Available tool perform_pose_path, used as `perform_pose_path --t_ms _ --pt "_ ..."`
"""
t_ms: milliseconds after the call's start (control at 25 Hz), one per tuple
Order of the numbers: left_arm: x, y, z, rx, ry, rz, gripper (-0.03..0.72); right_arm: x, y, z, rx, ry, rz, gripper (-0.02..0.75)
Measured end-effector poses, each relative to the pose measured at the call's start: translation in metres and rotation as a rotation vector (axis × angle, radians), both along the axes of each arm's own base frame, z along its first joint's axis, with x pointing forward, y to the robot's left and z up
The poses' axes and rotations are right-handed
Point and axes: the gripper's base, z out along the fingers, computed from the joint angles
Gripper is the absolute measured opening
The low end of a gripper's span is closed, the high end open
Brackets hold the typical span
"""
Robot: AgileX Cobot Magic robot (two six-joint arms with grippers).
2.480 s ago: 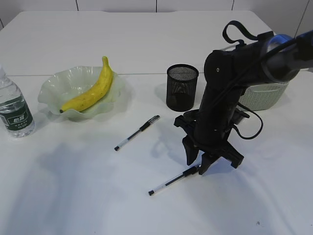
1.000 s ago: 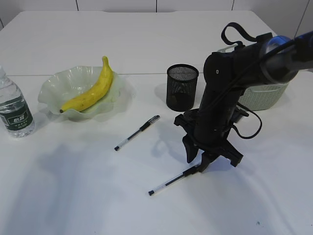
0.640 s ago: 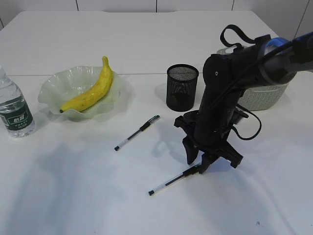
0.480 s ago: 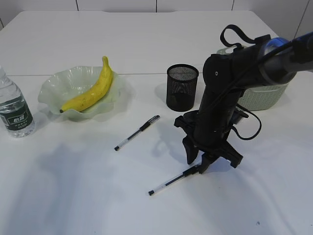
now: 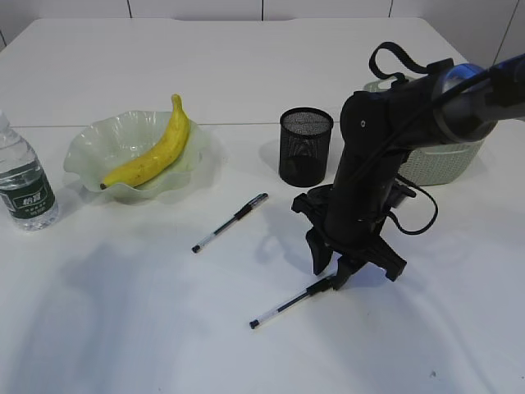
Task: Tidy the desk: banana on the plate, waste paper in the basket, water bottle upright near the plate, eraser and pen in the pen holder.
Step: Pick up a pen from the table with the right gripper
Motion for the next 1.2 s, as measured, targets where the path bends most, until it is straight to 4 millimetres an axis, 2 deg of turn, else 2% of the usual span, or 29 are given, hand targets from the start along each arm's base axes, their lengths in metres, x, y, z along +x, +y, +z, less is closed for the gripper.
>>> perform_pose_path --t_ms 800,1000,1200 --pt "-0.0013 -0.0004 -0.0014 0.0 0.021 -0.005 0.538 0.0061 0.0013 -0.0006 0.014 -0.065 -0.002 0.249" --pt "-0.0013 -0.0004 -0.0014 0.0 0.021 -0.005 0.538 0.0093 0.0025 -0.0002 0.025 -0.111 0.065 0.249" --pt "-0.0013 -0.0004 -0.0014 0.0 0.021 -0.005 0.538 0.0067 0.0017 -0.0005 0.017 -0.086 0.093 0.249"
